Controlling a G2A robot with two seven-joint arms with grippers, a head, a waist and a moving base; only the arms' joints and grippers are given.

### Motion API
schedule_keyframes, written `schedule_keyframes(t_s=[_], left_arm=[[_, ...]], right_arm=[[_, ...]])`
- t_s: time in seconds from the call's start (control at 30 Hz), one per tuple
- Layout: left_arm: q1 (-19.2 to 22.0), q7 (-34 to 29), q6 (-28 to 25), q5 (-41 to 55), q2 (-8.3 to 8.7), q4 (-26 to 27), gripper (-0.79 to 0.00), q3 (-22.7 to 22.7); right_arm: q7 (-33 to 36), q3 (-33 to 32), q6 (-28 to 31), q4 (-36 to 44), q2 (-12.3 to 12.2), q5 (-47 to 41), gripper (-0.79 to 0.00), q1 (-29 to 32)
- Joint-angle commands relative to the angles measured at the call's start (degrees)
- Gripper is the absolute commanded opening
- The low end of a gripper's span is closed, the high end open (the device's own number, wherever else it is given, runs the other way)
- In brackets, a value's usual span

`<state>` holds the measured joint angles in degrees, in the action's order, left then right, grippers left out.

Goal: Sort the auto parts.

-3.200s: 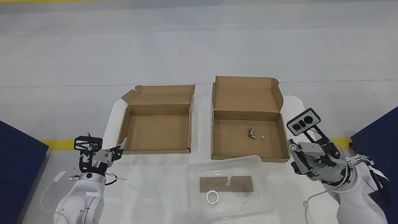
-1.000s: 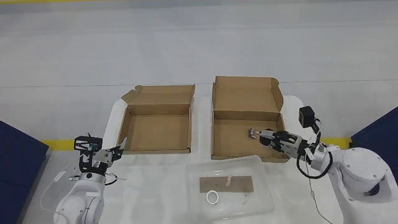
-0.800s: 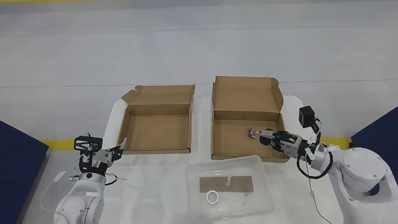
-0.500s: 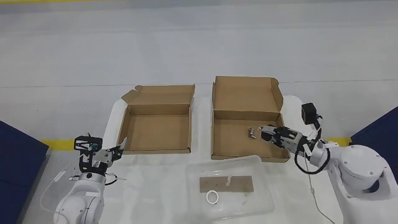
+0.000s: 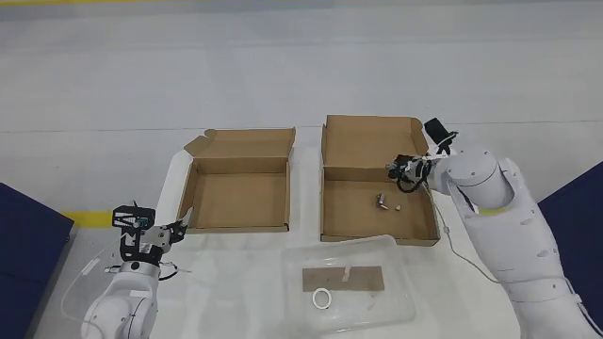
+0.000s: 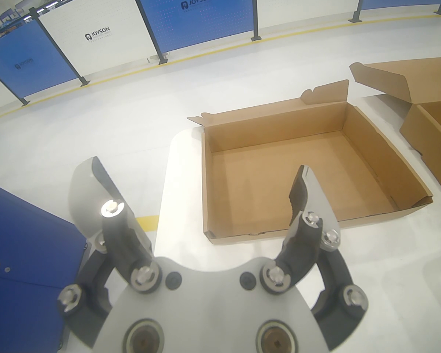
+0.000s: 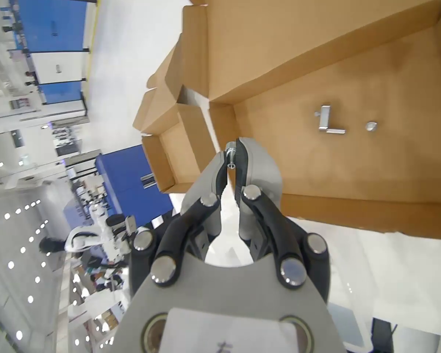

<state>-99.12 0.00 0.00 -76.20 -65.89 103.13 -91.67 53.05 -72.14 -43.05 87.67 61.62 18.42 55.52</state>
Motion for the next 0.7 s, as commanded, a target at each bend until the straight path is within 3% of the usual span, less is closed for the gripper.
schedule_keyframes(t_s=[0.0, 0.4, 0.67], left_arm=[[0.0, 0.0, 0.0, 0.0, 0.00, 0.0, 0.000, 0.0], [0.0, 0.0, 0.0, 0.0, 0.00, 0.0, 0.000, 0.0], [0.0, 0.0, 0.0, 0.0, 0.00, 0.0, 0.000, 0.0]], right_arm=[[0.8, 2.0, -0.4, -3.1, 0.3, -0.1, -0.785, -1.0], [-1.6, 2.5, 0.0, -4.3, 0.4, 0.6, -0.785, -1.0], [-0.8, 13.6, -4.1, -12.5, 2.6, 5.5, -0.785, -8.4]])
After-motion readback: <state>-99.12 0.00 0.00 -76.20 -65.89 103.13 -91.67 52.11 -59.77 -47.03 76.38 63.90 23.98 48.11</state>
